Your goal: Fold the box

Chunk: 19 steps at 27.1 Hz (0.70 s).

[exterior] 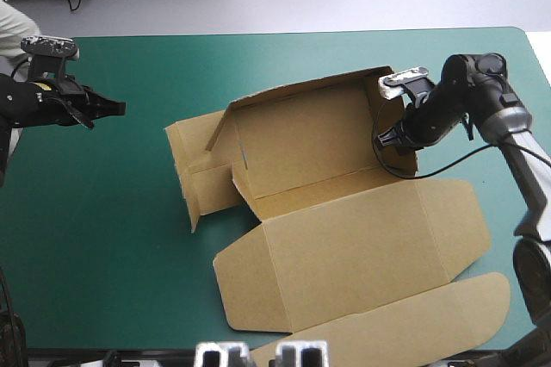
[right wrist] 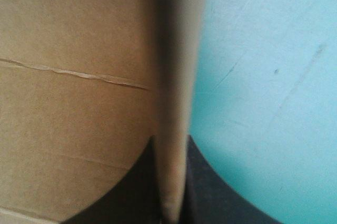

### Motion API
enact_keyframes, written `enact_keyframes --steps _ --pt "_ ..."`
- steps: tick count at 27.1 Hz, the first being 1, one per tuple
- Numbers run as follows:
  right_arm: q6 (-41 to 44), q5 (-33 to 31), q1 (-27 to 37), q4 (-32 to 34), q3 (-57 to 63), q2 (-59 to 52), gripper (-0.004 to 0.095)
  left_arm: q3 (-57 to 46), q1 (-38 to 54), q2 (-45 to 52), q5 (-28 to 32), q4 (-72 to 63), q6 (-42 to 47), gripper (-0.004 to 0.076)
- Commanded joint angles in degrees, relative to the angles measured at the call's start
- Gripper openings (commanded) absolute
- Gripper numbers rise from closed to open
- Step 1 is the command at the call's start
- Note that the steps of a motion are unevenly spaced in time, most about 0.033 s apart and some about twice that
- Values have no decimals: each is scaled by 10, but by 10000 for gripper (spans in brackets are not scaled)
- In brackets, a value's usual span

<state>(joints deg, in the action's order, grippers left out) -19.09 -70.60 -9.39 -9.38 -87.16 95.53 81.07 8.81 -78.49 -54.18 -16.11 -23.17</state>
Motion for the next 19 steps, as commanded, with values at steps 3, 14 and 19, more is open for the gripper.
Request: enact_keyframes --steps 3,14,19 --pt "26 -9 2 -19 -49 65 -20 19 2 18 13 -18 2 -11" --pt "-9 -9 2 -40 -50 118 60 19 2 18 11 -29 2 -11" --pt "1 -9 2 -48 -85 117 615 19 2 18 16 -27 -1 -11"
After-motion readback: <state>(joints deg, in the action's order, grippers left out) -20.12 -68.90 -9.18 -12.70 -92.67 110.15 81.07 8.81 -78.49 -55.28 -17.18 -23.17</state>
